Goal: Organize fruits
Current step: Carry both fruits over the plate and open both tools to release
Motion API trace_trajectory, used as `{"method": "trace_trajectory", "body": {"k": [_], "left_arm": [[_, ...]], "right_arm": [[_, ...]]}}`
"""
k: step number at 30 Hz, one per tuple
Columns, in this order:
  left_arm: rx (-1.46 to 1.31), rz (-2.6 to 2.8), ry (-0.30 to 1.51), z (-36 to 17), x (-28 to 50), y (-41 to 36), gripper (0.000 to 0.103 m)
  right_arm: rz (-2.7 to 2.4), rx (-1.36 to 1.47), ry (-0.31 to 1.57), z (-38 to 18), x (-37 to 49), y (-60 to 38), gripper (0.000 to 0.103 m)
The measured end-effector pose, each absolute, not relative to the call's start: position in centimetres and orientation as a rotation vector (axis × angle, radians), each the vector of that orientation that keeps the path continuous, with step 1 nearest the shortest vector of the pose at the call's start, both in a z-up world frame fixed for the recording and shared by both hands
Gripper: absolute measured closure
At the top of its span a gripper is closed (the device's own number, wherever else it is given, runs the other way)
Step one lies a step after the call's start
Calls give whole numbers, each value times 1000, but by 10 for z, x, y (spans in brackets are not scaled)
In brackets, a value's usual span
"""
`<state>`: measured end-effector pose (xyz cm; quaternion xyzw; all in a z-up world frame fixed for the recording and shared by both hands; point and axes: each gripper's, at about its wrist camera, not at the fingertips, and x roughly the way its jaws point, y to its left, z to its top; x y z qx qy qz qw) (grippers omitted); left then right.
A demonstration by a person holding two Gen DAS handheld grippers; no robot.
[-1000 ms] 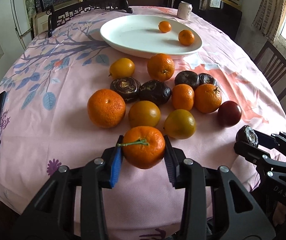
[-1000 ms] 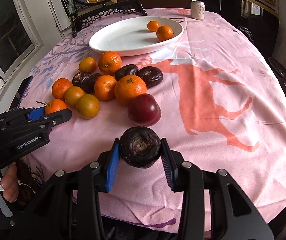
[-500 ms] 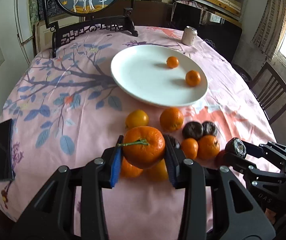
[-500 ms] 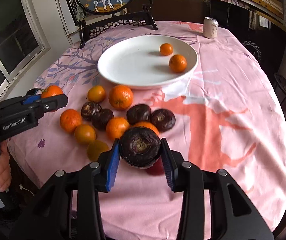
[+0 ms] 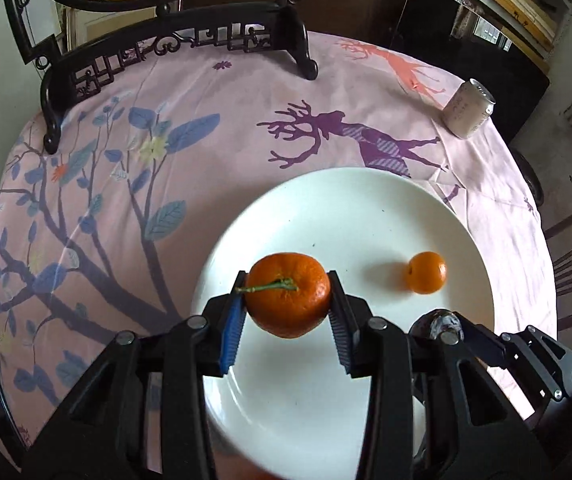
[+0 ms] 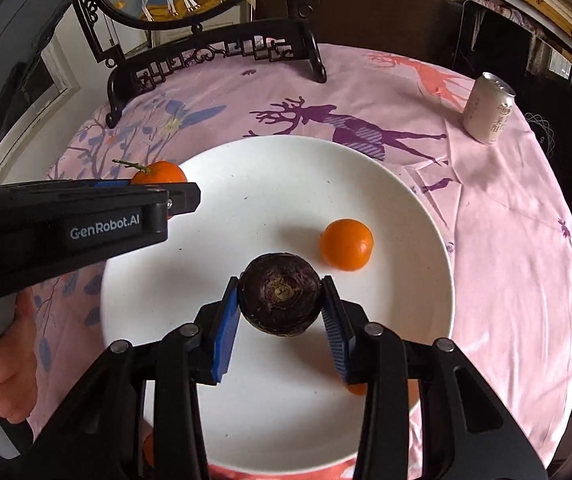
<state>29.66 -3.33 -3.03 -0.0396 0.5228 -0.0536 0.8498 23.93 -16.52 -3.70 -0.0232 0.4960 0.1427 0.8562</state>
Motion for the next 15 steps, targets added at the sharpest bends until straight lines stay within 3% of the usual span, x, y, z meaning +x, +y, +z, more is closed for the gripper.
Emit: {"method": "trace_trajectory", "body": {"k": [5, 6, 7, 8, 15], "left_arm": [[-44, -132, 1112, -41, 312, -43, 62], [-40, -132, 1110, -42, 314, -44, 55], [-36, -133, 1099, -40, 316, -44, 46], [-35, -134, 1078, -37, 315, -44, 27], [-82, -164, 974, 7, 271, -22, 14]], "right_arm": [[310, -68, 1059, -47, 258, -162, 62], [303, -79, 1054, -48, 260, -161, 62], [300, -90, 1048, -47, 260, -160, 52], [293, -95, 1033, -45, 259, -160, 38], [246, -89, 947, -3, 221, -175, 38]]}}
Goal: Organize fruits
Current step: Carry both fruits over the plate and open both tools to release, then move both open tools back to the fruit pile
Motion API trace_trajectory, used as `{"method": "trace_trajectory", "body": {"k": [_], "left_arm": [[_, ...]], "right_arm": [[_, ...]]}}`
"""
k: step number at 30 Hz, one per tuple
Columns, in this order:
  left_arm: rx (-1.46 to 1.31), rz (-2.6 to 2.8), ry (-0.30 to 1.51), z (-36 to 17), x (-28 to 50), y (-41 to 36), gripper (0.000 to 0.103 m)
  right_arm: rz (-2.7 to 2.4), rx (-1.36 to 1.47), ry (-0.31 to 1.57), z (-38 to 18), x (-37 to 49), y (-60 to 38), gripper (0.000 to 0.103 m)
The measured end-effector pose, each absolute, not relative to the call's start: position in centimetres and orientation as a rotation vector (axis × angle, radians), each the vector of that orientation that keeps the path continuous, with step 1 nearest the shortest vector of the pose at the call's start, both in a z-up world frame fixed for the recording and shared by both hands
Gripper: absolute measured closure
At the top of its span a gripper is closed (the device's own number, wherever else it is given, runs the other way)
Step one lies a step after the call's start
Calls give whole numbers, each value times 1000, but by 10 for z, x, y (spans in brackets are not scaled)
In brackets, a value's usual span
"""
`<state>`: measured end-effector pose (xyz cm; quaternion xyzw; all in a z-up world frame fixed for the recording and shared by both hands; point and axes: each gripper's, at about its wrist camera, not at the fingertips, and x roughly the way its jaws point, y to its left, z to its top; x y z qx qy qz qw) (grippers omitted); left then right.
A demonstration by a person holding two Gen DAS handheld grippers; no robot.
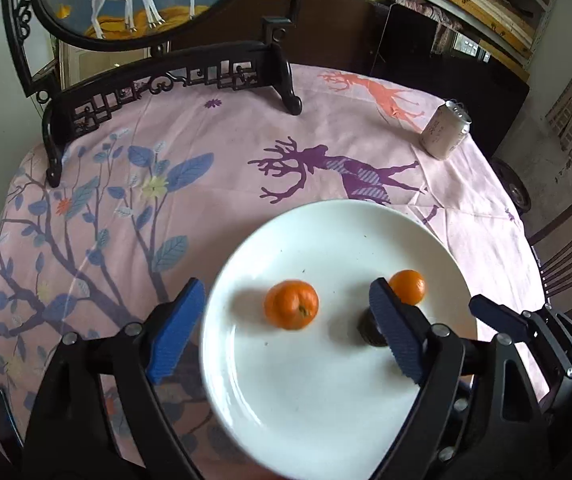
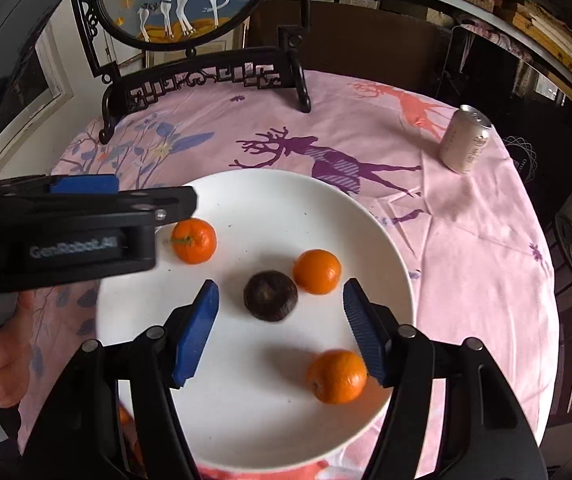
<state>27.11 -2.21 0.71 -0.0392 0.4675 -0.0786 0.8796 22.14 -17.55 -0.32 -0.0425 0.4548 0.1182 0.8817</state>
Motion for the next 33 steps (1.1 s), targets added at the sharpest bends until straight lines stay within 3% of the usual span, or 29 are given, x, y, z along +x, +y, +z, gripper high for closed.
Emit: {"method": "trace_trajectory", "body": {"k": [5, 12, 33], "left_arm": [[-16, -134, 852, 23, 181, -7, 7], [-16, -149, 845, -16, 78, 3, 7], [-27, -136, 847, -22, 31, 7, 7]], "right_arm": [[195, -56, 900, 10, 144, -192, 35], [169, 47, 913, -15, 53, -197, 35], [165, 75, 884, -2, 15, -198, 35]]}}
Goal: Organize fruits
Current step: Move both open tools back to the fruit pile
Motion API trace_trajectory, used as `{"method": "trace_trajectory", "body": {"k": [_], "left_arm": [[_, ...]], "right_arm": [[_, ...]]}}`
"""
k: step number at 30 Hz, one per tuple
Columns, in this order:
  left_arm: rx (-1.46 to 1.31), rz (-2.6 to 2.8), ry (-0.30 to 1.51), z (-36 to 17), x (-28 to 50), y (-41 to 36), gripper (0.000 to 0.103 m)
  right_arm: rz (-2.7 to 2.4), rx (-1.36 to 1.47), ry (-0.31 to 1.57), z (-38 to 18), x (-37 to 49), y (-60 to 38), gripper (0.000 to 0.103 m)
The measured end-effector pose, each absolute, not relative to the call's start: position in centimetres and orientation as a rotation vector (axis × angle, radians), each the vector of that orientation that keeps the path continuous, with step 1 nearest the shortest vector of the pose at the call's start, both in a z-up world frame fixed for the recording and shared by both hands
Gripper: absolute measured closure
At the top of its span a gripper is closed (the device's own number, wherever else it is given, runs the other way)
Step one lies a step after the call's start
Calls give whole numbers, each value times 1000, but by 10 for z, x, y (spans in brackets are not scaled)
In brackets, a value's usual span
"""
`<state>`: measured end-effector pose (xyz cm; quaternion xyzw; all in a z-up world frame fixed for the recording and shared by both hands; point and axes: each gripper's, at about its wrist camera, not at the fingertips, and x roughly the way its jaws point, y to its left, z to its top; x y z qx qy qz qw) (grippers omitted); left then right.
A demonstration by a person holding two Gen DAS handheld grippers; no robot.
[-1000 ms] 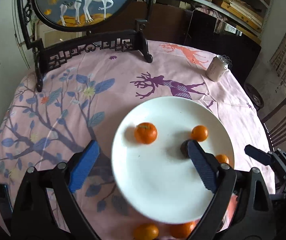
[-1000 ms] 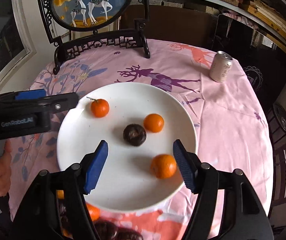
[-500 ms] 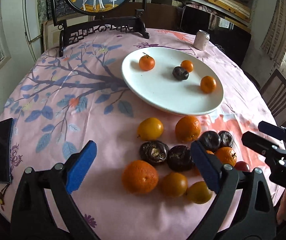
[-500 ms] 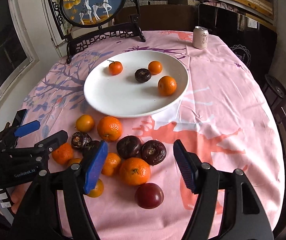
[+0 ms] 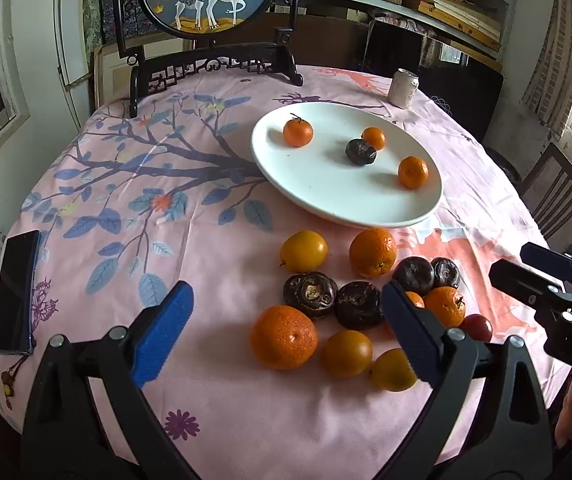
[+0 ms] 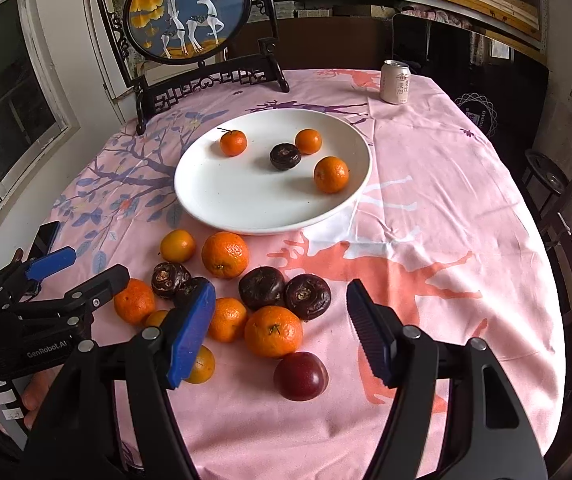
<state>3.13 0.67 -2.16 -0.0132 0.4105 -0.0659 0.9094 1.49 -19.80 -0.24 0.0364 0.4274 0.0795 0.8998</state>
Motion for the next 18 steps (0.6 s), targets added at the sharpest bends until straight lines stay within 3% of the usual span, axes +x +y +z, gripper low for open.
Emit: {"method": "trace_trajectory", "body": {"k": [9, 18], "left_arm": [[-31, -125, 847, -23, 31, 12, 7], [5, -95, 897, -50, 20, 34, 7]], "right_arm": [[164, 60, 916, -13, 8, -200, 35], [163, 38, 1049, -67, -1, -201, 35]]}}
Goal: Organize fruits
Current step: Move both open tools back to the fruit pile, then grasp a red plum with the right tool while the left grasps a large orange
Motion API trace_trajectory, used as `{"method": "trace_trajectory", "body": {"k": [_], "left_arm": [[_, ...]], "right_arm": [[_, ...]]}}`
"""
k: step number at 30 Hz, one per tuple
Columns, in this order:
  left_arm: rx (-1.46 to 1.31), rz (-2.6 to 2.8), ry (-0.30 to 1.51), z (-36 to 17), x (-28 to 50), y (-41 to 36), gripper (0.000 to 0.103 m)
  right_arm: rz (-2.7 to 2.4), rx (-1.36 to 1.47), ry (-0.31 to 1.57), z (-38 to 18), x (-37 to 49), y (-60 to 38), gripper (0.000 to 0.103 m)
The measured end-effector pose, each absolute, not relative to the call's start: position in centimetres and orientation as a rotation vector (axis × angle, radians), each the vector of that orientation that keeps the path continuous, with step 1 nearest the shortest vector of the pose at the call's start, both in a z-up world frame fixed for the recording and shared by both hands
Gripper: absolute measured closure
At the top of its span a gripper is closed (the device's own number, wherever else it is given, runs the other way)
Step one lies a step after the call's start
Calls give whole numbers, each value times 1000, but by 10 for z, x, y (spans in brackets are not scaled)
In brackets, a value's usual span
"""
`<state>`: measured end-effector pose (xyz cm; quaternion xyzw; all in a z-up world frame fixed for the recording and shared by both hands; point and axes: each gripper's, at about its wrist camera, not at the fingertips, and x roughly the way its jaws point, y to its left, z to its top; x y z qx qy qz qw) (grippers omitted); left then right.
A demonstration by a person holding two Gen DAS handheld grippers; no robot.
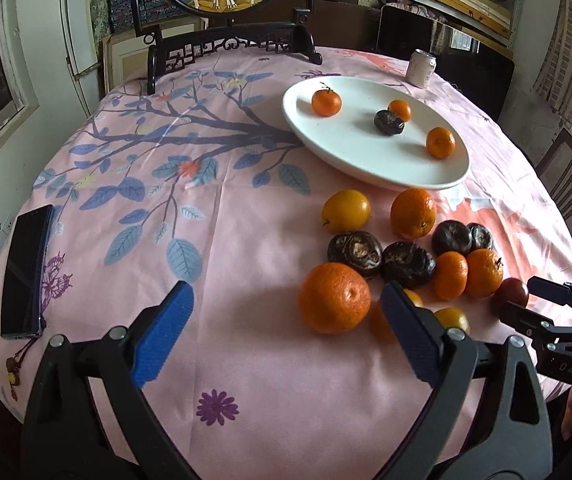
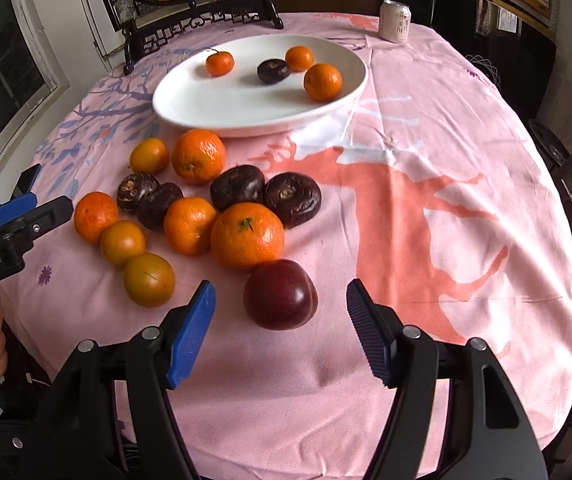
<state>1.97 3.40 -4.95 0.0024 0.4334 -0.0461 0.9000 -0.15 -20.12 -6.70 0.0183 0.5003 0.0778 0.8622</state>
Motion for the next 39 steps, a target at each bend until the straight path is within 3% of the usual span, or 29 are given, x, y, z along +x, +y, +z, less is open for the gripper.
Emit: {"method": "trace_trajectory", "body": {"k": [1, 3, 4, 22, 26, 27, 28, 39], "left_arm": [[3, -87, 906, -53, 20, 36, 7], [-7, -76, 920, -57, 20, 42, 7], [-10, -70, 924, -58, 19, 44, 7], [54, -139, 1015, -85, 27, 22, 9], [31, -164, 998, -90, 40, 18, 29], [19, -187, 997, -89, 42, 15, 47], [3, -215, 1001, -87, 44, 13, 58], [-35, -229, 957, -60, 30, 15, 59]], "right_arm": [[169, 40, 1052, -72, 1, -201, 35], [179, 33, 1061, -79, 6, -200, 58], [184, 29, 1070, -81, 7, -199, 64], [190, 34, 1041, -63, -8, -205, 64], [183, 42, 1033, -61, -10, -208, 64], [181, 45, 1035, -61, -10, -209, 64], [178, 48, 1037, -62, -10, -209, 64], [198, 44, 1020, -55, -9, -205, 64]]}}
